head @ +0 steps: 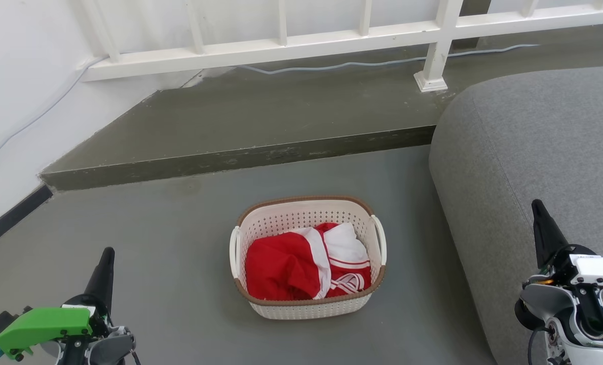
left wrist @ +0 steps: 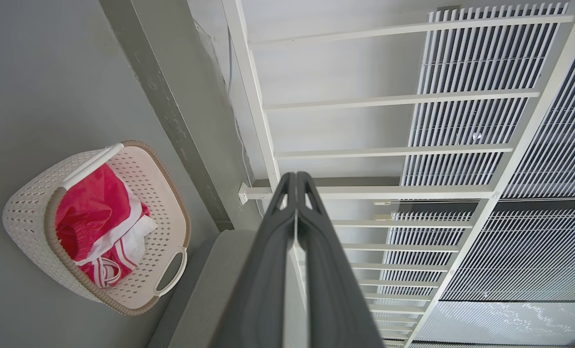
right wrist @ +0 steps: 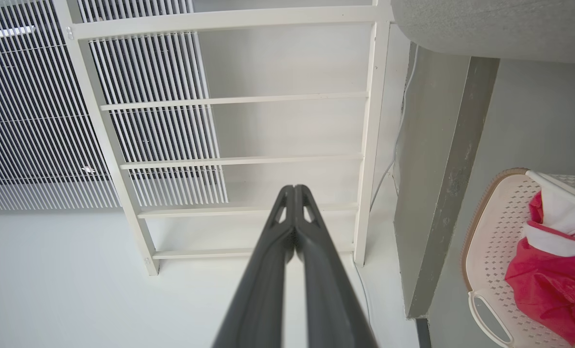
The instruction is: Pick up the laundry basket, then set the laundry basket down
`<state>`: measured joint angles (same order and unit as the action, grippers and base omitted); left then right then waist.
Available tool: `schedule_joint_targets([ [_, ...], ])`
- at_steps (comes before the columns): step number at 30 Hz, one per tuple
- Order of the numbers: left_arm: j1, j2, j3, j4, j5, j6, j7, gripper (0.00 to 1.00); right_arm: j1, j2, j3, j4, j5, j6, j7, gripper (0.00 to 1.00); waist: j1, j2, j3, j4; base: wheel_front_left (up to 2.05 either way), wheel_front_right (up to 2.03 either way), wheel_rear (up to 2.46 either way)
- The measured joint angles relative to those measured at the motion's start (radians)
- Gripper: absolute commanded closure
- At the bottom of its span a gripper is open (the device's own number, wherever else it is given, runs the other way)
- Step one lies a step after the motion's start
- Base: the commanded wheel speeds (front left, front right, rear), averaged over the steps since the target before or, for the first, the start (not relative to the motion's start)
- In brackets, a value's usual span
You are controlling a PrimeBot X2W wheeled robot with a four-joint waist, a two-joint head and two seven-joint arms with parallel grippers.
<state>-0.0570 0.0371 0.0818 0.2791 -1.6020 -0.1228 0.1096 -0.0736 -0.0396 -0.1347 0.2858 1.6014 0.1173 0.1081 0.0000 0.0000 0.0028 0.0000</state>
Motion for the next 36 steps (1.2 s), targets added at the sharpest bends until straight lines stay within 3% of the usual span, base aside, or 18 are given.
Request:
schedule_joint_targets([
  [36,0.0,0.0,0.0,-0.001,-0.001,0.0,0.0,1.0,0.0,0.0,0.0,-0.002,0.0,0.0,0.0,1.0,0.0,0.0,0.0,0.0,0.0,0.0,0.0],
])
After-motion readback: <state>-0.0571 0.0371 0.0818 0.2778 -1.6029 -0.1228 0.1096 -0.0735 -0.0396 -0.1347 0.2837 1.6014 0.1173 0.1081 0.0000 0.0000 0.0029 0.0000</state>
